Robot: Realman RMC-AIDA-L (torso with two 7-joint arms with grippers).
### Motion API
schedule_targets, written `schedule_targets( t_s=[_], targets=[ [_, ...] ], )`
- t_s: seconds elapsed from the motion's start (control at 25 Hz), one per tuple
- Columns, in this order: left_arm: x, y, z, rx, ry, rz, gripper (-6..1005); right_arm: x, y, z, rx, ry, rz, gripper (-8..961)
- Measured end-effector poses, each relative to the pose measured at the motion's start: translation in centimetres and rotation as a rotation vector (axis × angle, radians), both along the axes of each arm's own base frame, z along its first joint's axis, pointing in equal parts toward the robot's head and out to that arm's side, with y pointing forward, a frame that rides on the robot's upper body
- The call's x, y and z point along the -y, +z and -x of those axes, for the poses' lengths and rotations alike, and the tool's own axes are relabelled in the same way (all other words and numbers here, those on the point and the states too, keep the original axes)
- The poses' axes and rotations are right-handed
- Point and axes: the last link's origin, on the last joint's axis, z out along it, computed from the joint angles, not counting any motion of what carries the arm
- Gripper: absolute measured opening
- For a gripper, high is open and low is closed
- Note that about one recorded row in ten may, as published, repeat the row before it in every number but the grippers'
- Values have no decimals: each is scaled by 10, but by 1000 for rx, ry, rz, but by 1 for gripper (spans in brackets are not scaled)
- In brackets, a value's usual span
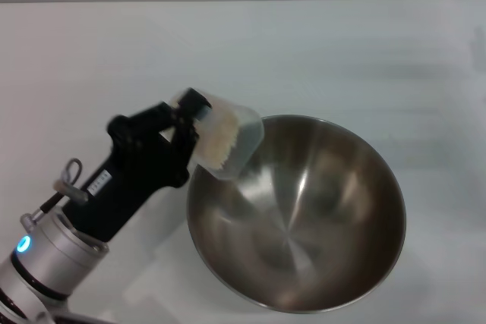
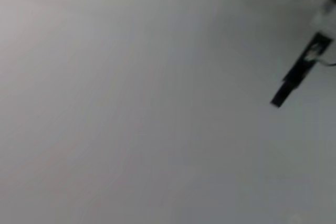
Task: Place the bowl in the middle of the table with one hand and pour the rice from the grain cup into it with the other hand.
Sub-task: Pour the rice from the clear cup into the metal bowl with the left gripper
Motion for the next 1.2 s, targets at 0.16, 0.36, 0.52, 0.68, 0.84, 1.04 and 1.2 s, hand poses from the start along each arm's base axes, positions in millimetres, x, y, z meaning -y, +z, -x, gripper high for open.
schedule_targets(
  t_s=[0.16,0.36,0.52,0.68,0.84,1.04,1.2],
  targets=[
    [5,-6,-4,-101,-70,-68,31,1,0,-1,-1,-4,0,448],
    [8,-12,-8,-241,-169,-197,35,1,-2,-4,-3,-23,9,449],
    [7,-14,-11,-312,-221,-278,38,1,-2,-6,-2,-30,11,449],
    [6,-16,-13,-376,-274,-333,41,0,-1,-6,1,-31,12,449],
    [6,-19,-11,-443,-306,-375,44,-1,-1,-6,6,-36,16,449],
    [8,-20,-9,-489,-331,-422,48,-1,-1,-6,25,-41,15,450],
    [9,-20,-9,-516,-345,-455,51,-2,-1,-6,25,-41,16,450]
  ],
)
